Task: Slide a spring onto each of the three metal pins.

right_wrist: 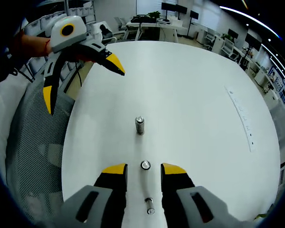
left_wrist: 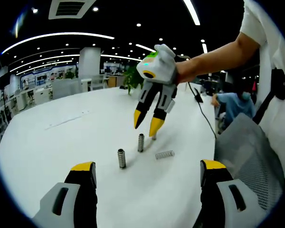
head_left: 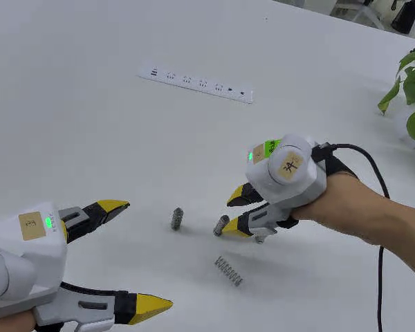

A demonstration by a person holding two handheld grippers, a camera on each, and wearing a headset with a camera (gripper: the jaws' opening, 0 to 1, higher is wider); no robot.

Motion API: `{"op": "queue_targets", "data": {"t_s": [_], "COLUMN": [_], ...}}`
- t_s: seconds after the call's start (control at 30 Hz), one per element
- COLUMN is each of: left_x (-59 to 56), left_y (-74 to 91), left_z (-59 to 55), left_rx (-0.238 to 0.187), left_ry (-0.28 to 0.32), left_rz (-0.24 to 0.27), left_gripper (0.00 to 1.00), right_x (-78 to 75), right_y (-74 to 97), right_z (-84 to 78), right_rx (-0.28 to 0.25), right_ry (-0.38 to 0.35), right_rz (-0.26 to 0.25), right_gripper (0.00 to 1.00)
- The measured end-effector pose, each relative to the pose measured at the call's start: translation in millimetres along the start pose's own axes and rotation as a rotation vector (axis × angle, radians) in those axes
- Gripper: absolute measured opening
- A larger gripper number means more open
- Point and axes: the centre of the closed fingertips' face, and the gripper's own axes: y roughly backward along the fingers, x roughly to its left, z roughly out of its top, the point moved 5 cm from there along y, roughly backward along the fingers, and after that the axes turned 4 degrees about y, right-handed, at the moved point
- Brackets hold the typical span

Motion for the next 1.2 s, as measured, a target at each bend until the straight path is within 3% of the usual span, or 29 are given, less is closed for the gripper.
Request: {"op": "queue_targets", "data": {"t_s": [0.37, 0.63, 1.0, 1.2], "left_x": [-4.6, -1.2, -14.1, -17.3], "left_y": [2.2, -0.6, -8.6, -21.7], "left_z": [2.4, 3.0, 11.7, 14.4], "left_rx": [0.05, 0.086, 0.149, 0.199], "left_ry": [-0.063, -0.114, -0.194, -0.252], "left_rz": [-0.016, -0.033, -0.074, -0.11], "left_gripper": [0.91, 0.87, 0.81, 0.72], "right_x": [13.7, 34.9, 60.3, 68.0], "right_y": [36.3, 62.5, 83.0, 91.4], "right_z": [-7.3, -22.9, -54.0, -73.4], "right_rx": [-0.153, -0.258, -0.345, -0.385], "right_ry": [-0.114, -0.195, -0.278, -0.322], "right_rz": [-0.092, -0.13, -0.168, -0.187], "right_gripper": [0.42, 0.54, 0.7, 0.77]}}
